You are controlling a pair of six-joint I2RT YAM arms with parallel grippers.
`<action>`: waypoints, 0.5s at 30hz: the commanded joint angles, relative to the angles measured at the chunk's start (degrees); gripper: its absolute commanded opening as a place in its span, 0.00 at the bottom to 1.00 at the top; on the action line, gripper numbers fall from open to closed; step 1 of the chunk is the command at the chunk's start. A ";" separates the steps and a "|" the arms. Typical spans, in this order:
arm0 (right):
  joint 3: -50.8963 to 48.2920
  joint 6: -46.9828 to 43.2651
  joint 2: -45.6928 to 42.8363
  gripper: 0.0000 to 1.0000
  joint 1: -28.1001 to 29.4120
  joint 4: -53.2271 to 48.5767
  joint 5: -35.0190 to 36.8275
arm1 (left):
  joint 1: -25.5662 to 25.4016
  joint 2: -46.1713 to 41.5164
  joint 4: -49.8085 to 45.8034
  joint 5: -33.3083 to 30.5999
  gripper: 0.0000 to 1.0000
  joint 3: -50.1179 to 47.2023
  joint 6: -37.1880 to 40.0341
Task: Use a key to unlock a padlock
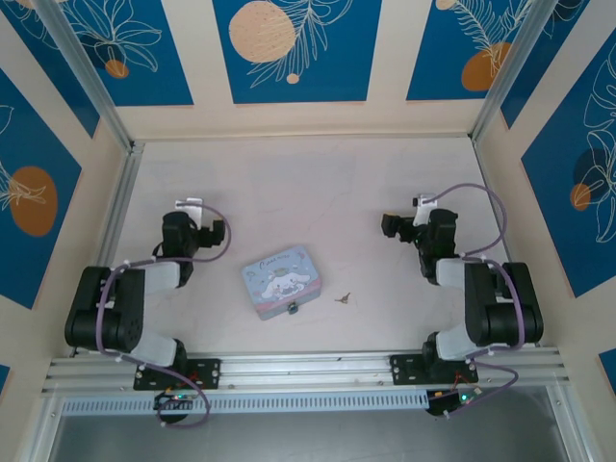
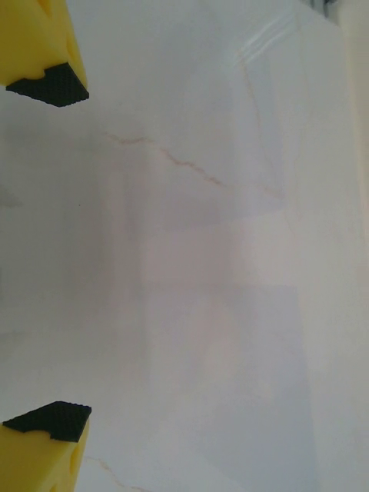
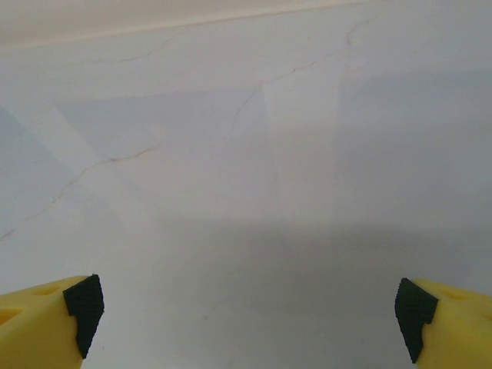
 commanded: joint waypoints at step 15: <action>21.49 28.33 -2.90 0.79 0.87 -50.02 -20.19 | -2.11 -17.76 -65.18 10.13 1.00 19.69 -31.65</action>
